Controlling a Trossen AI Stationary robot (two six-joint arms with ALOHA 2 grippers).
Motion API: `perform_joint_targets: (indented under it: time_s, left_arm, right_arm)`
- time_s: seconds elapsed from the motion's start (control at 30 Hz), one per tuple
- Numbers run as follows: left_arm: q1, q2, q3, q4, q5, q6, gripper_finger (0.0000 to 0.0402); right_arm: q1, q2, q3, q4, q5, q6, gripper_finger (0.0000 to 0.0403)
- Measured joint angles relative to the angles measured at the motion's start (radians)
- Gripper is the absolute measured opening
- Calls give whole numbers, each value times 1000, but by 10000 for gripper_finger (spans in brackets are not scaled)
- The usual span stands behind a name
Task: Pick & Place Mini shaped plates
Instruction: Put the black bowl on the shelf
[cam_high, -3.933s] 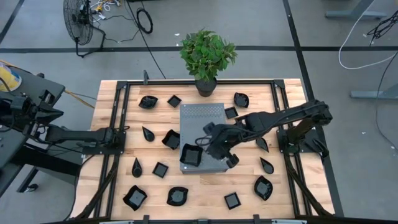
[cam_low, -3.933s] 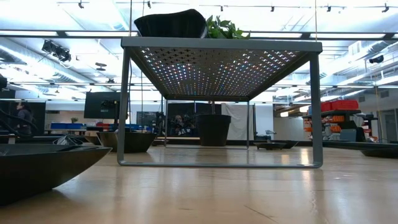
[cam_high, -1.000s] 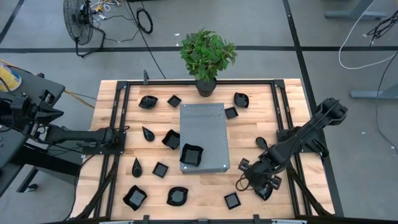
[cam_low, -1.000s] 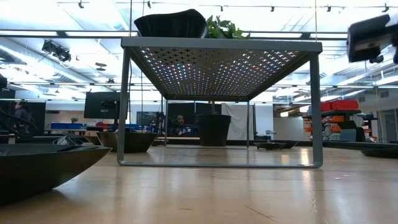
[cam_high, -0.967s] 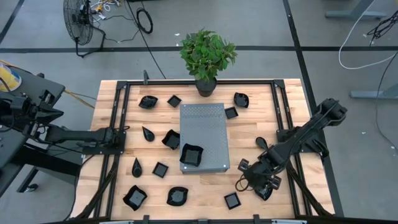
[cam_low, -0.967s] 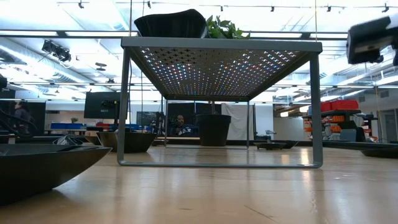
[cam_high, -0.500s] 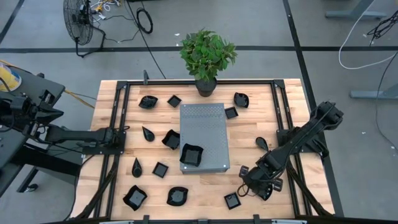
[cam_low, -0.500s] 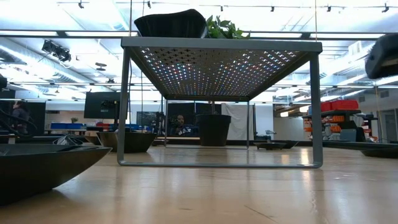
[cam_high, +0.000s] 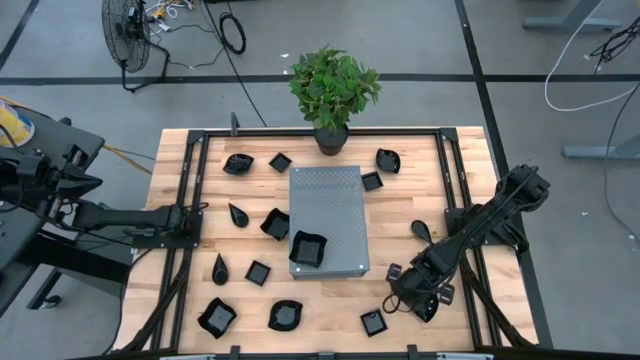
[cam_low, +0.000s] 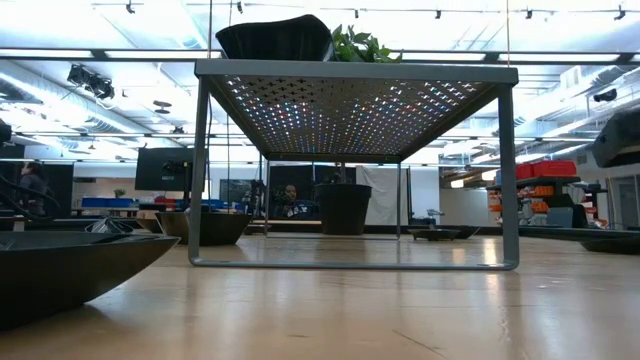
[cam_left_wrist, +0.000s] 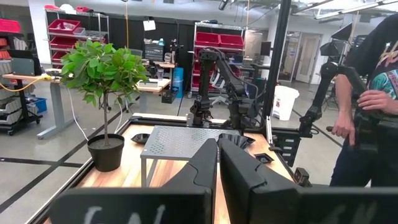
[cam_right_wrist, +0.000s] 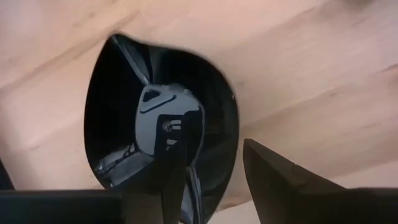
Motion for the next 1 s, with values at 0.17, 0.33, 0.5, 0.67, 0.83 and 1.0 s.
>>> perform_joint_targets:
  time_s: [0.17,0.33,0.5,0.67,0.83,1.0]
  left_arm:
    - [0,0,0,0,0,0,23]
    - [0,0,0,0,0,0,23]
    - [0,0,0,0,0,0,23]
    - [0,0,0,0,0,0,23]
    - [0,0,0,0,0,0,23]
    - [0,0,0,0,0,0,23]
  right_arm:
    - [0,0,-23,4,0,0,162]
    - [0,0,-24,7,0,20,162]
    - [0,0,-24,10,0,26,162]
    - [0,0,-24,11,0,26,143]
    - [0,0,-24,13,0,38,100]
    - [0,0,-24,27,0,52,61]
